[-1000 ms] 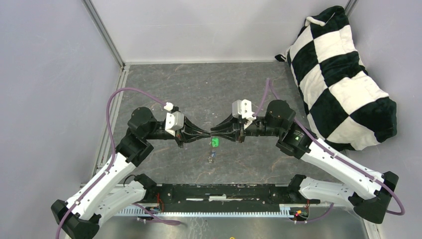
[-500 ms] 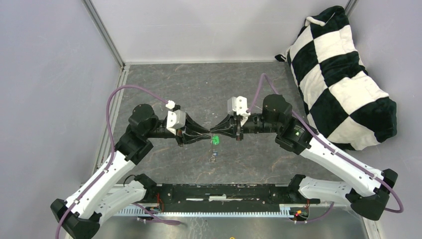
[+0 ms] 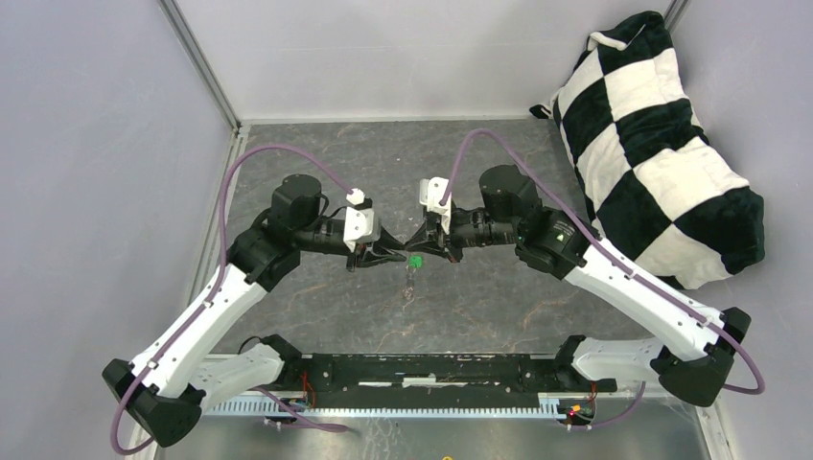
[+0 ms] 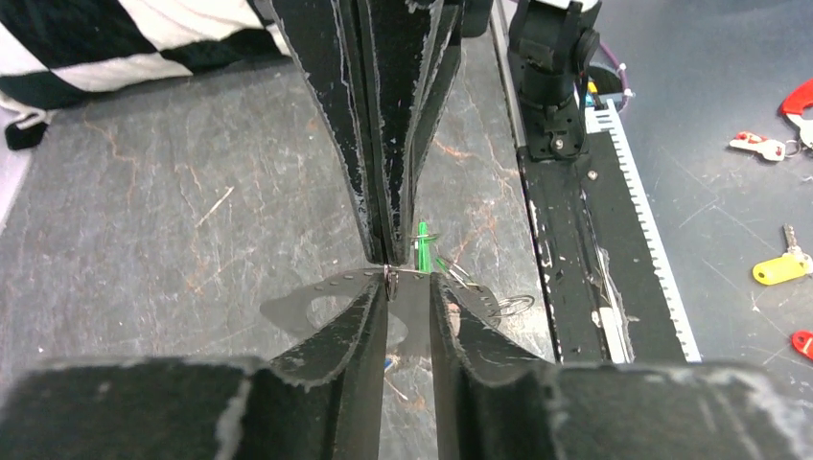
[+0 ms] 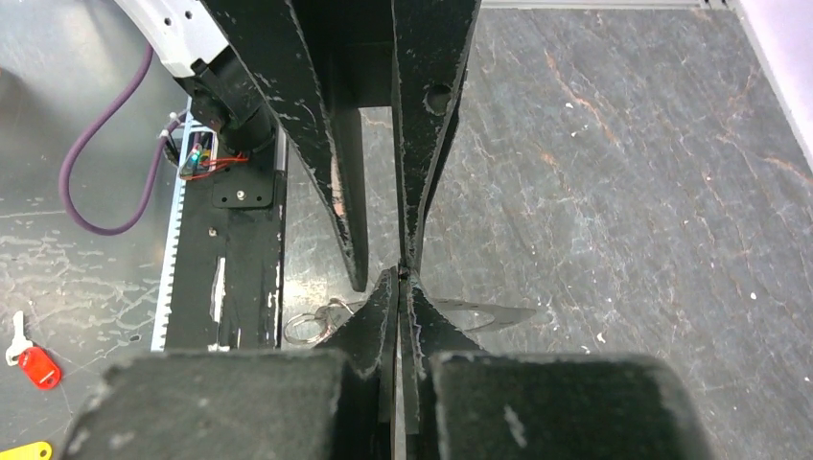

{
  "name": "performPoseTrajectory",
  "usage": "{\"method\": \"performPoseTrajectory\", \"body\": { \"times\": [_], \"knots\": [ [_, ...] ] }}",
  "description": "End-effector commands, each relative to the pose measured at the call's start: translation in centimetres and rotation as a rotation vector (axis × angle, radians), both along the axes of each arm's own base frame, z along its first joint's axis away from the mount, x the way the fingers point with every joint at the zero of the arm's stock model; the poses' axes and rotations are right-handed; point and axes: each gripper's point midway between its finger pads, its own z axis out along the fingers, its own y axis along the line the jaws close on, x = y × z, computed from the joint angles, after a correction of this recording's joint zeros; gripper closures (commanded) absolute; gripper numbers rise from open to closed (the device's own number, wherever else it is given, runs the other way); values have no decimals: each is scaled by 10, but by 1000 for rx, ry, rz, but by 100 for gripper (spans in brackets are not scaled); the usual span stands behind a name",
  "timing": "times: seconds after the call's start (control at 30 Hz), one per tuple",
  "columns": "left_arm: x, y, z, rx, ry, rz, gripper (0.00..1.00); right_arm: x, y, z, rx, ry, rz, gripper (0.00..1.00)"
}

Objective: Put the keys on the keyring

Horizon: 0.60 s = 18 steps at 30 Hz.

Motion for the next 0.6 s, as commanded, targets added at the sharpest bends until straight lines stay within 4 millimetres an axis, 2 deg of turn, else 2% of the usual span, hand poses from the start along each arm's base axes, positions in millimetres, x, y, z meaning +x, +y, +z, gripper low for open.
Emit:
{"method": "performPoseTrajectory", "body": {
  "times": [0.0,0.23,0.43,0.57],
  "knots": [
    [2,2,3,30,-54,-11,74,4,1,23,13,-58,-5,100],
    [3,1,1,35,-74,-28,90,1,8,22,-13,-54,9,100],
    [4,-1,-3,43,-70,-35,98,-5,18,25,4,-36,40,100],
    [-2,0,-3,33,-57,-57,98,-2,10,48,102,-70,-16,71]
  ]
}}
